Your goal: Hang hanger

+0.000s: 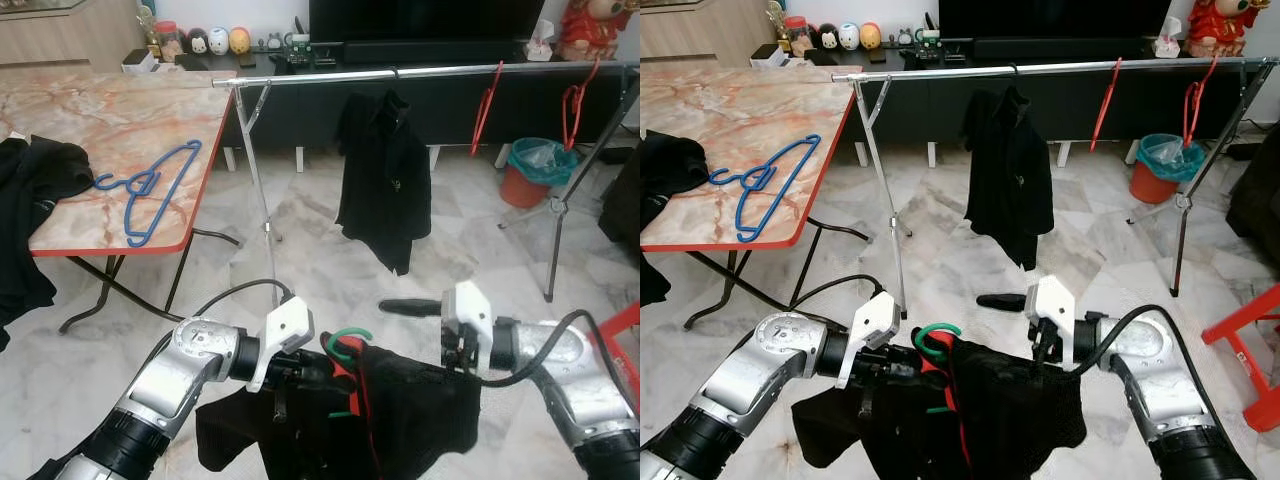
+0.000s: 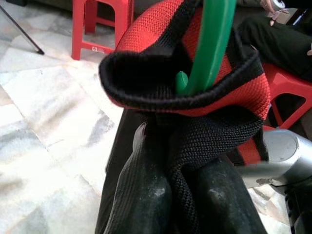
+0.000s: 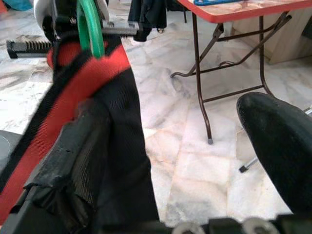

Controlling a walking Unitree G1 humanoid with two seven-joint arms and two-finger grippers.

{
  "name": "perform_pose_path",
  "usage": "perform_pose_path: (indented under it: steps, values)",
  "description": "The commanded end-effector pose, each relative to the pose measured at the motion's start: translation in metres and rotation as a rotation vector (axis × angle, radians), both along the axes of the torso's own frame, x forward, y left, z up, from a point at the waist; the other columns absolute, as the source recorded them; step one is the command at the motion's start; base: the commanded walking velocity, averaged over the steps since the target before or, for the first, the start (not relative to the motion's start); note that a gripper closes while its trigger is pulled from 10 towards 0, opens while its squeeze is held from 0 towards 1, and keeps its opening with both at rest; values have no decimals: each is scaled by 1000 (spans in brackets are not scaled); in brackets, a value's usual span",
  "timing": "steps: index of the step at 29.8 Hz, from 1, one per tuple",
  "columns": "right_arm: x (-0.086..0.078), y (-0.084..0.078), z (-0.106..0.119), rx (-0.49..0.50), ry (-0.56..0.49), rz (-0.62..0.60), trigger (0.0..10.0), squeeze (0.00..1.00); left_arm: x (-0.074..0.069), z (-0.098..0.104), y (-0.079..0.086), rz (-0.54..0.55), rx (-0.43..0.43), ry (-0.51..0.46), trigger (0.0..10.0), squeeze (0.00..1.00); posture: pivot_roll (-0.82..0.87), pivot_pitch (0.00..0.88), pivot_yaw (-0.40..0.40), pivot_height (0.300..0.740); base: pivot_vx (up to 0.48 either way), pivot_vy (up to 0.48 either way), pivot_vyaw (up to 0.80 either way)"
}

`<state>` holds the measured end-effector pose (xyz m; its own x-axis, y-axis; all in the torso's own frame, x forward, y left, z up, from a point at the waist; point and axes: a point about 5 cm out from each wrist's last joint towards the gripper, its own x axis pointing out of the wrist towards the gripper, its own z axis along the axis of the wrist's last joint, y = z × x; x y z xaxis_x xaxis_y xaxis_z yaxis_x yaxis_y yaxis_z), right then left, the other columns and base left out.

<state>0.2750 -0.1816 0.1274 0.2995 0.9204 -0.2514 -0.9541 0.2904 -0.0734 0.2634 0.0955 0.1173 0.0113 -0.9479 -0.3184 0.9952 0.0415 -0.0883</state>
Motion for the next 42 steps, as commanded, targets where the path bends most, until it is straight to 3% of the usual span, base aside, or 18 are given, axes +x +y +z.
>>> perform_pose_path:
  steps: [1, 6, 7, 9, 10, 12, 13, 14, 15, 16, 21, 22, 24, 28, 31, 34, 35, 42]
  values:
    - [-2, -2, 6, 1, -15, 7, 10000, 1000, 0, -1, 3, -5, 12, -14, 0, 0, 12, 43, 40, 740, 0, 0, 0]
    - [-9, -7, 2, -37, 7, 27, 10000, 1000, 8, -4, 11, 61, 29, -38, 0, 0, 10, 41, 40, 740, 0, 0, 0]
    - [-13, -9, 0, -65, 19, 36, 10000, 831, 12, -3, 15, 97, 29, -50, 0, 0, 12, 40, 39, 740, 0, 0, 0]
    - [-14, -10, -1, -75, 26, 37, 10000, 831, 14, -3, 16, 108, 29, -55, 0, 0, 12, 40, 38, 740, 0, 0, 0]
    - [-17, -14, -5, -111, 33, 37, 10000, 0, 20, -3, 18, 168, 31, -87, 0, 0, 13, 40, 38, 740, 0, 0, 0]
    - [-18, -18, -8, -130, 34, 16, 10000, 0, 25, -5, 21, 223, 35, -103, 2510, 0, 13, 40, 38, 740, 0, 0, 0]
    - [-17, -23, -11, -156, 19, -36, 10000, 0, 29, -8, 23, 278, 30, -114, 6745, 0, 13, 40, 38, 740, 0, 0, 0]
    - [-16, -25, -12, -163, 12, -56, 10000, 0, 30, -9, 24, 295, 28, -118, 6745, 0, 13, 40, 38, 740, 0, 0, 0]
    - [-13, -27, -14, -170, 6, -98, 10000, 0, 31, -10, 24, 317, 25, -122, 9882, 0, 13, 40, 38, 740, 0, 0, 0]
    - [-10, -30, -16, -181, -2, -143, 10000, 0, 33, -11, 25, 341, 19, -129, 10000, 0, 8, 37, 36, 740, 0, 0, 0]
    - [16, -57, -30, -159, -82, -642, 10000, 0, 46, -19, 29, 561, -19, -171, 10000, 0, 4, 34, 34, 740, 0, 0, 0]
    - [16, -57, -30, -159, -82, -642, 10000, 0, 46, -19, 29, 561, -19, -171, 10000, 0, 4, 34, 34, 740, 0, 0, 0]
    - [19, -66, -37, -122, -88, -826, 10000, 0, 52, -22, 31, 667, -32, -191, 10000, 0, 2, 33, 33, 740, 0, 0, 0]
    - [15, -70, -55, -26, -49, -1021, 10000, 0, 60, -25, 36, 820, -38, -218, 10000, 0, -2, 27, 34, 740, 0, 0, 0]
    - [11, -70, -68, 8, -17, -1104, 10000, 0, 64, -26, 39, 893, -42, -231, 10000, 0, -4, 25, 34, 740, 0, 0, 0]
    - [-1, -66, -100, 38, 85, -1248, 10000, 0, 69, -27, 42, 992, -73, -250, 10000, 0, -6, 17, 32, 740, 0, 0, 0]
    - [-11, -63, -118, 26, 163, -1302, 10000, 0, 70, -26, 43, 1027, -88, -253, 10000, 0, -5, 15, 33, 740, 0, 0, 0]
    - [-57, -52, -173, -60, 432, -1482, 10000, 0, 73, -24, 40, 1089, -130, -270, 10000, 0, 6, 0, 34, 740, 0, 0, 0]
